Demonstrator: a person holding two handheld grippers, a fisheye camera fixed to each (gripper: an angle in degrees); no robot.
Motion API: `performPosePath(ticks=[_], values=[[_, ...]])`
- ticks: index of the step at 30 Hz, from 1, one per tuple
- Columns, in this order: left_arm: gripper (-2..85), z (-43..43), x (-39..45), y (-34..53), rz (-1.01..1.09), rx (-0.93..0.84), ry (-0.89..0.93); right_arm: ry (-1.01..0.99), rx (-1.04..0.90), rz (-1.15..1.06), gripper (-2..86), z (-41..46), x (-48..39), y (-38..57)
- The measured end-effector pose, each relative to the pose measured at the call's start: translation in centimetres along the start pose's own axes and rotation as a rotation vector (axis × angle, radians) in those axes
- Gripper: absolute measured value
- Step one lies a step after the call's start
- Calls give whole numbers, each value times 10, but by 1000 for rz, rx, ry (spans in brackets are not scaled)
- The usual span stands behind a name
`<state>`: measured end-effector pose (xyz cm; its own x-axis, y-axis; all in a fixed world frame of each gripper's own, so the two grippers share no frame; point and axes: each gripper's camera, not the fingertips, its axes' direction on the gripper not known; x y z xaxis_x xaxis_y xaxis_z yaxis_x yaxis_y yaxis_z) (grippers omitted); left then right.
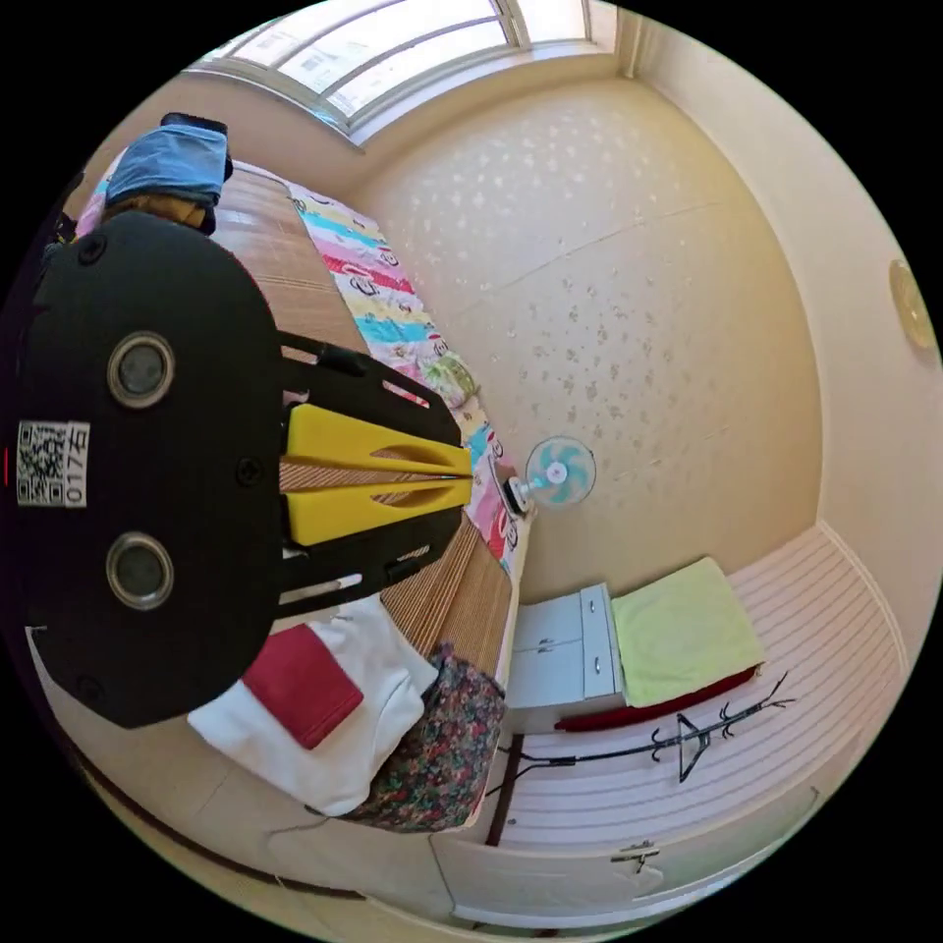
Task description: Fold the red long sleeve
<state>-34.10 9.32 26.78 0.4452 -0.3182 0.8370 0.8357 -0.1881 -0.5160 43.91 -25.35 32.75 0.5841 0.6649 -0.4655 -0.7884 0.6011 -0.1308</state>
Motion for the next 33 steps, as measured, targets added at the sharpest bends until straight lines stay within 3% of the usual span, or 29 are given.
performPosePath(ticks=[3, 5, 8, 15, 21, 24, 28, 31, 33], values=[[-10, 0, 2, 10, 30, -17, 11, -31, -178, -75, 20, 59, -44, 22], [-10, -1, 3, 21, 71, -16, 52, -90, -266, -50, 36, 84, -28, 55], [-10, -2, 7, 30, 138, -1, 52, -147, -274, -7, 73, 92, 36, 130], [-10, 12, 12, 29, 271, 0, 15, 47, -401, 295, 93, 68, 236, 282], [-10, 35, 1, 35, 276, -9, 82, 17, -476, 518, 109, 87, 330, 327], [-10, 38, -8, 44, 269, -8, 101, 10, -424, 586, 88, 113, 353, 316], [-10, 35, -20, 58, 281, 25, 75, 77, -303, 402, 38, 132, 269, 268], [-10, 42, -26, 65, 292, 41, 43, -1, -176, -54, 34, 149, 67, 266], [-10, 50, -29, 67, 300, 38, 38, -149, -187, -216, 40, 164, -24, 302]])
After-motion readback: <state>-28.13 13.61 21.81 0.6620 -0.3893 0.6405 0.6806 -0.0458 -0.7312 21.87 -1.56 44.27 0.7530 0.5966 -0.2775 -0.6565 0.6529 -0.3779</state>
